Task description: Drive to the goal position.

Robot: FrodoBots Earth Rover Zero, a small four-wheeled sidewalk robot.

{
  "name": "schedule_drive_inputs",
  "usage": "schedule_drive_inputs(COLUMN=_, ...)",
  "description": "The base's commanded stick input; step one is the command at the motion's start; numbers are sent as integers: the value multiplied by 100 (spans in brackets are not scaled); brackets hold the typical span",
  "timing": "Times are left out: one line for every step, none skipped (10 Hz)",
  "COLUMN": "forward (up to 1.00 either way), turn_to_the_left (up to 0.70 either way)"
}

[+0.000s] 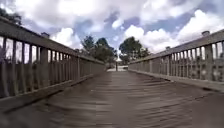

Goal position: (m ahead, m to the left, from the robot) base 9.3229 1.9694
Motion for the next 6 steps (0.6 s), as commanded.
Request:
schedule_drive_inputs(forward=100, turn_to_the_left=0)
schedule_drive_inputs(forward=100, turn_to_the_left=0)
schedule_drive_inputs(forward=100, turn_to_the_left=0)
schedule_drive_inputs(forward=100, turn_to_the_left=0)
schedule_drive_inputs(forward=100, turn_to_the_left=0)
schedule_drive_inputs(forward=100, turn_to_the_left=0)
